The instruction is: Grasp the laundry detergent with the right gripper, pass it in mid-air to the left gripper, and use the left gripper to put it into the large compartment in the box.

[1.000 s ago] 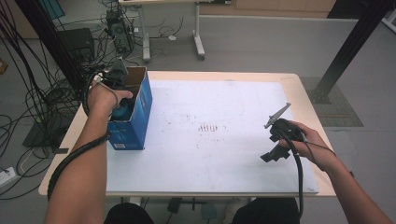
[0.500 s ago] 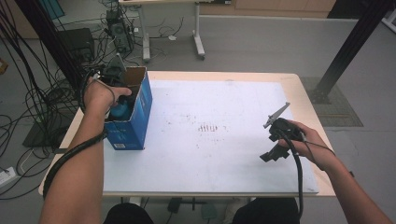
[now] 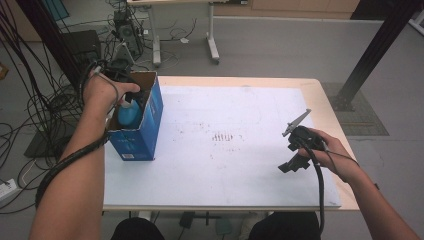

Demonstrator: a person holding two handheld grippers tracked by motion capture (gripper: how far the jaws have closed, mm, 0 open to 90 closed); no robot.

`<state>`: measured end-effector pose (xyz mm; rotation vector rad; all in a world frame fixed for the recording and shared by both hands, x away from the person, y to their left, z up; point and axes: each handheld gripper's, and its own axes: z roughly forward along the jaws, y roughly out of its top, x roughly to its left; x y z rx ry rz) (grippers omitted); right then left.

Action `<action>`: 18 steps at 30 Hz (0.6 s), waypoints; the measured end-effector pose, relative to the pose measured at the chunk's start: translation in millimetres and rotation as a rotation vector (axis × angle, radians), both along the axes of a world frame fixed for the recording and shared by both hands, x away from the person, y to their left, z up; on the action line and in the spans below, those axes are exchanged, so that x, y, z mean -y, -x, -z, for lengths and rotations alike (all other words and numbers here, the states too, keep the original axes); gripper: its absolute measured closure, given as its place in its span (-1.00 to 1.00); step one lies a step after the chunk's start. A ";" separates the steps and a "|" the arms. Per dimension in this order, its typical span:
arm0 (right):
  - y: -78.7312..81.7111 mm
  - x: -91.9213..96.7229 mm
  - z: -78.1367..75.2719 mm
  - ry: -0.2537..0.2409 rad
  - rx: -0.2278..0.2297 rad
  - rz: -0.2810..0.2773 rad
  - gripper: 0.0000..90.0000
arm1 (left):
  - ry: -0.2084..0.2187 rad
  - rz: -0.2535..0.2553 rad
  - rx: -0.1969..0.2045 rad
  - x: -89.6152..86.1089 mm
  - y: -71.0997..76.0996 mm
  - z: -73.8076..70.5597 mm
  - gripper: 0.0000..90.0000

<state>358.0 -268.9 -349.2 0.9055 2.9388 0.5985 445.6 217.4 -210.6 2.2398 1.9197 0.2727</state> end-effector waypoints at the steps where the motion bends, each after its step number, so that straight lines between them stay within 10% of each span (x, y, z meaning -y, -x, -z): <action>1: 0.0 0.0 -0.1 0.000 -0.001 0.000 -0.87 | 0.003 0.004 0.005 1.6 0.9 -4.4 -0.35; 18: -3.8 0.0 -6.0 0.004 -0.003 0.004 -0.88 | 0.080 0.203 0.033 62.3 32.3 -58.0 -0.71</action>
